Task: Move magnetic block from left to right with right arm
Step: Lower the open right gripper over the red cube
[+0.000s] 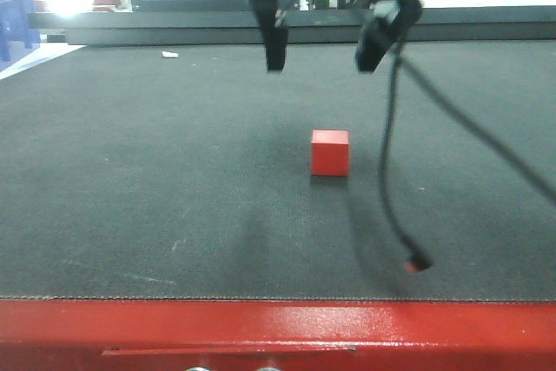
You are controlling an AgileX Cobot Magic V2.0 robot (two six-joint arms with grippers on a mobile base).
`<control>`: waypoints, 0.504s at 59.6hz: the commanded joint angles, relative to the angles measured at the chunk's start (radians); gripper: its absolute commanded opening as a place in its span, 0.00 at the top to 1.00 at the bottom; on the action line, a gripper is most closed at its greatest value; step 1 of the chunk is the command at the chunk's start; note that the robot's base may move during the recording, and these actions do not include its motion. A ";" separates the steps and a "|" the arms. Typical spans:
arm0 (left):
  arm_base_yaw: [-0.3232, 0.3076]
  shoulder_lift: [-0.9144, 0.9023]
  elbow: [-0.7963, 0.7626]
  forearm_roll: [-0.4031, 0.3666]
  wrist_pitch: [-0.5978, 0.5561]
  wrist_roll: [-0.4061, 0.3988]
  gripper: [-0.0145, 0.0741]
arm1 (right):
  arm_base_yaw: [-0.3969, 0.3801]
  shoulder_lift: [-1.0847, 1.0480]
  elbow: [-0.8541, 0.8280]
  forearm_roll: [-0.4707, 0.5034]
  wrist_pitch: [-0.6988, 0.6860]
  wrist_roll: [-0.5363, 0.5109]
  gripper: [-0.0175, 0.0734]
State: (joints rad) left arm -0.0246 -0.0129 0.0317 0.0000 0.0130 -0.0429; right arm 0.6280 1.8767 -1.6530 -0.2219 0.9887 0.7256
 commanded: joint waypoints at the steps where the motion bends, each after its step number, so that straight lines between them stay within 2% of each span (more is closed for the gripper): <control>1: 0.001 -0.014 0.008 0.000 -0.089 -0.004 0.97 | -0.004 -0.001 -0.069 -0.037 -0.001 0.013 0.11; 30: 0.001 -0.014 0.008 0.000 -0.089 -0.004 0.97 | -0.064 0.115 -0.097 -0.004 0.022 0.013 0.11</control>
State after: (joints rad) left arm -0.0246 -0.0129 0.0317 0.0000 0.0130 -0.0429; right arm 0.5769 2.0367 -1.7165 -0.2200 1.0329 0.7352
